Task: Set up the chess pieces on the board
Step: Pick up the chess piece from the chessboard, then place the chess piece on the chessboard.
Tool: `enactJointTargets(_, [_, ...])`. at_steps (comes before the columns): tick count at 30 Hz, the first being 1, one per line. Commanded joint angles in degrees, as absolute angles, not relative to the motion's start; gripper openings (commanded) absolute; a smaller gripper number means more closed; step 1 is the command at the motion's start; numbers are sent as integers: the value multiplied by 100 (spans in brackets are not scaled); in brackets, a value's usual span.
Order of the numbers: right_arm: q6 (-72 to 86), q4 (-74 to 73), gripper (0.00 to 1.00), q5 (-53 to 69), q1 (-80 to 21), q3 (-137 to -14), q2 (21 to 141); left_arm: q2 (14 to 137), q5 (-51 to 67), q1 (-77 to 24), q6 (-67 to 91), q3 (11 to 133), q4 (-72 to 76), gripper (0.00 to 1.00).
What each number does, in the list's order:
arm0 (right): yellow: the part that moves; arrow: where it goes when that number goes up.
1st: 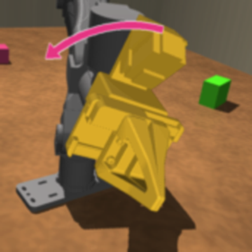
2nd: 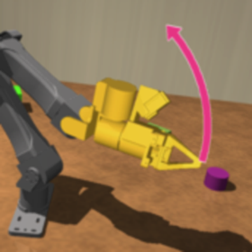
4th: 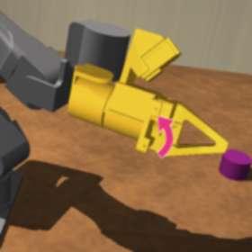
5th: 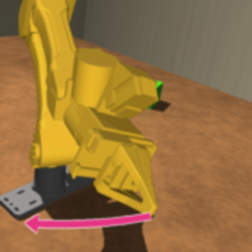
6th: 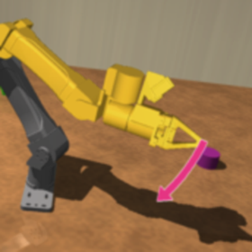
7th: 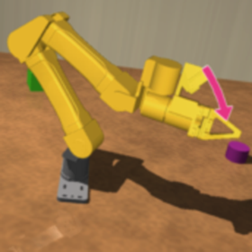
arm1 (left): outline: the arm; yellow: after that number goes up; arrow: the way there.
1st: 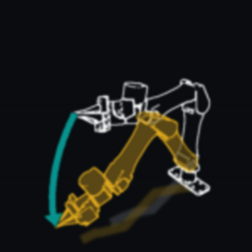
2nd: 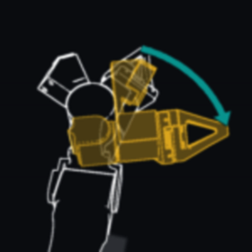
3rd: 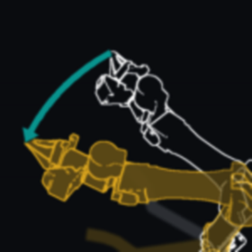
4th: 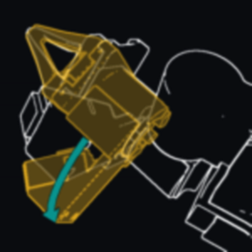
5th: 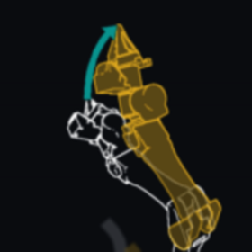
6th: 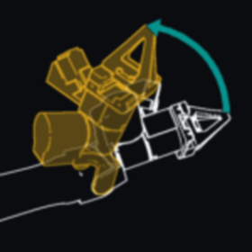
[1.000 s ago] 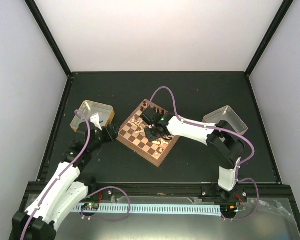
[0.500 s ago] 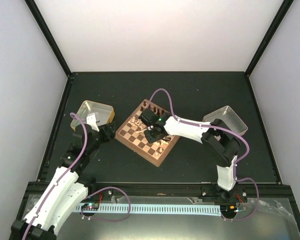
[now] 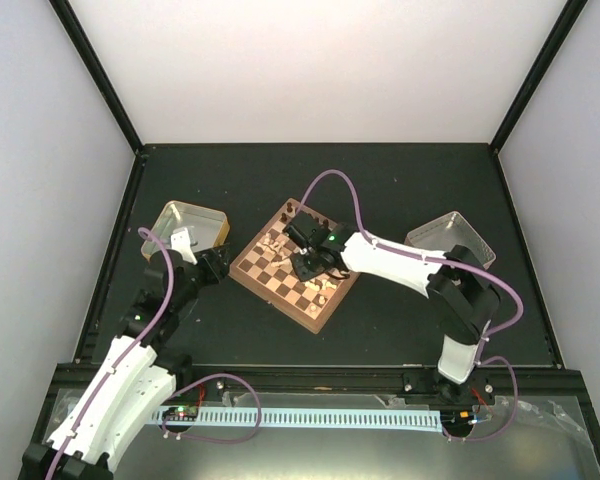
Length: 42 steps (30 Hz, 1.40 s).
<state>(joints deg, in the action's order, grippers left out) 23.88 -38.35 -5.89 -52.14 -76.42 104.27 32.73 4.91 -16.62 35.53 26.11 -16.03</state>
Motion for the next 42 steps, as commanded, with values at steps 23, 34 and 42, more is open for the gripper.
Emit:
enactJointTargets(23, [2445,-4121,11,-505,-5676,-7175,10606,3403,448,-1687,3516,2488,-1371,60])
enactJointTargets(34, [2525,-4222,16,-725,-5671,-7171,10523,3427,461,-1687,3511,2446,-1347,60])
enactJointTargets(42, [2569,-4271,27,-427,-5673,-7332,10425,3438,481,-1688,3508,2443,-1366,60])
